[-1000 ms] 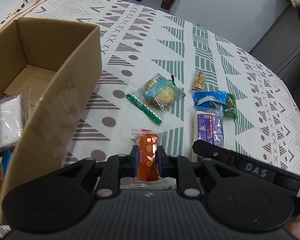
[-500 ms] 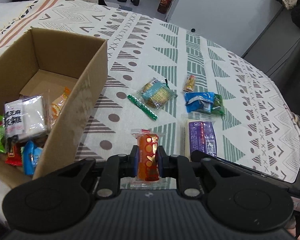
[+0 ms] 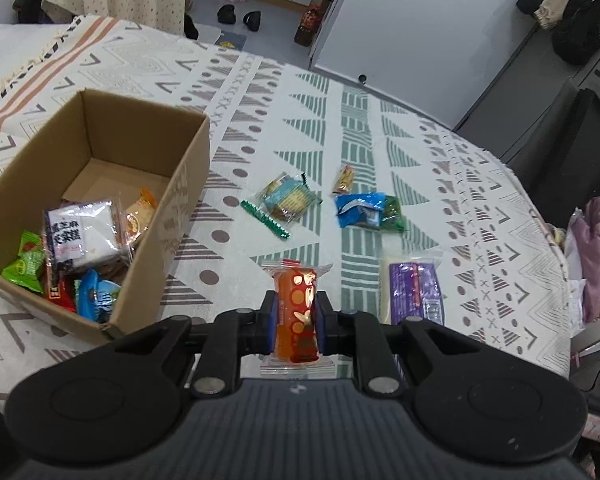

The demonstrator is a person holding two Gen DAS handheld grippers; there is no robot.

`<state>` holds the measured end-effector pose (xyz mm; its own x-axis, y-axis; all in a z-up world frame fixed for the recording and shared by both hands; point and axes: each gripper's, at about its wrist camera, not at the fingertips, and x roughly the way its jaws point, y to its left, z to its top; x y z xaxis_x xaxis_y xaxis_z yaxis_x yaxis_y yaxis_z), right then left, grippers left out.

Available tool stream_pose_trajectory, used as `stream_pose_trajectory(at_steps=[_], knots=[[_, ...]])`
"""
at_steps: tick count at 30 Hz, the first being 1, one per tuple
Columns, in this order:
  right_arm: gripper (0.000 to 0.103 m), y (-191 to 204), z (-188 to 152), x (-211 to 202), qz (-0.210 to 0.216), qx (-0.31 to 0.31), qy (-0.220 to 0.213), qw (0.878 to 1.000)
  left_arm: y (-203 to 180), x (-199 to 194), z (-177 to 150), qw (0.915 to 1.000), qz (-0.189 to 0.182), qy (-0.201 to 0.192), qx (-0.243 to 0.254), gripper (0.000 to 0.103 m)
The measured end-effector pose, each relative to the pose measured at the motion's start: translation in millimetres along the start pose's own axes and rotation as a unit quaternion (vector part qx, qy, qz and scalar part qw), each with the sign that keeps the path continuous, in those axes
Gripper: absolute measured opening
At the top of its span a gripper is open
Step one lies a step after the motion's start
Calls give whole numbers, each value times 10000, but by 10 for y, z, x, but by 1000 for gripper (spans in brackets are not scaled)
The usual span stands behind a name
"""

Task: Organize snacks
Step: 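Carry the orange candy and purple bar over the cardboard box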

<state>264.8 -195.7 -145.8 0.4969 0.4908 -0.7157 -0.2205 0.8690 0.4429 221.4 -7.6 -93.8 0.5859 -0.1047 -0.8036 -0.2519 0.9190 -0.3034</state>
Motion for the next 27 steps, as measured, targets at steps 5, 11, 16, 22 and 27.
stream_pose_trajectory(at_steps=[5, 11, 16, 22, 27], knots=[[23, 82, -27, -203, -10, 88, -196, 9998, -11, -185, -1, 9999, -58, -104, 20, 18], [18, 179, -76, -369, 31, 84, -383, 9992, 5, -364, -24, 9997, -128, -208, 67, 18], [18, 265, -114, -485, 90, 148, -519, 9985, 42, -513, -62, 9993, -186, -304, 78, 18], [18, 420, -117, -642, 146, 104, -718, 9973, 130, -670, -104, 9991, -225, -371, 33, 18], [18, 553, -105, -722, 155, 51, -819, 9965, 191, -778, -81, 9986, -282, -447, 5, 18]])
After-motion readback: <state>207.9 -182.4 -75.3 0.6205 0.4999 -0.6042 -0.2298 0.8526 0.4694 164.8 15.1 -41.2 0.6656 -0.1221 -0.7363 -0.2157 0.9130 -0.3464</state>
